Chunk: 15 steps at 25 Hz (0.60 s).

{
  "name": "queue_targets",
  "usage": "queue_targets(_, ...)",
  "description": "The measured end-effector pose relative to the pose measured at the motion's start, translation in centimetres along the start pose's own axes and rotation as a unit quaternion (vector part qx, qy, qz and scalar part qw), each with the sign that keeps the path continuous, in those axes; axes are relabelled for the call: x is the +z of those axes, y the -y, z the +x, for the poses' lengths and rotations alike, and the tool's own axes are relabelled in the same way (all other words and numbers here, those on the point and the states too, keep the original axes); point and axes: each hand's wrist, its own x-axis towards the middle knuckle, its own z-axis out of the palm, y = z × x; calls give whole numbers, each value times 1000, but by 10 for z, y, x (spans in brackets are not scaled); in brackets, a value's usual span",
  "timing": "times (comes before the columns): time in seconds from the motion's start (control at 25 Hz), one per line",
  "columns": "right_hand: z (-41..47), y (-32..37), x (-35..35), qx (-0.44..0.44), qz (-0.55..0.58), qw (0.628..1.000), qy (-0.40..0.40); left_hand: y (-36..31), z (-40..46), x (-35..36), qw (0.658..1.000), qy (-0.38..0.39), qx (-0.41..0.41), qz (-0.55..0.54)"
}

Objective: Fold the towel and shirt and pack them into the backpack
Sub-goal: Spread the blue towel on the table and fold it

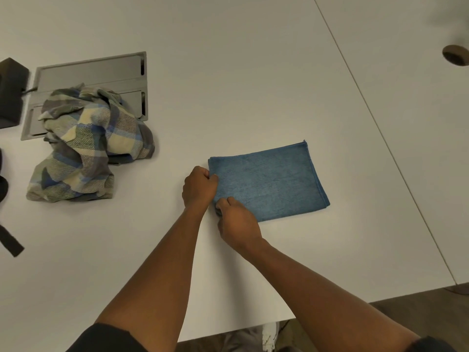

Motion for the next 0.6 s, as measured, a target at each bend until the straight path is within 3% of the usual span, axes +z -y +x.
queue_targets(0.16, -2, 7, -6, 27, 102, 994, 18, 16, 1, -11, 997, -17, -34, -69)
queue_targets(0.28, -7, 7, -18, 54, 197, 979, 1, 18, 3, -22, 981, 11, -45, -186)
queue_targets(0.4, -12, 2, -44, 105, 268, 958, -1, 6, -2, -29, 957, 54, -22, -284)
queue_targets(0.6, -19, -11, -78, 129, 366, 921, -31, -45, -16, -17, 943, 76, 29, -322)
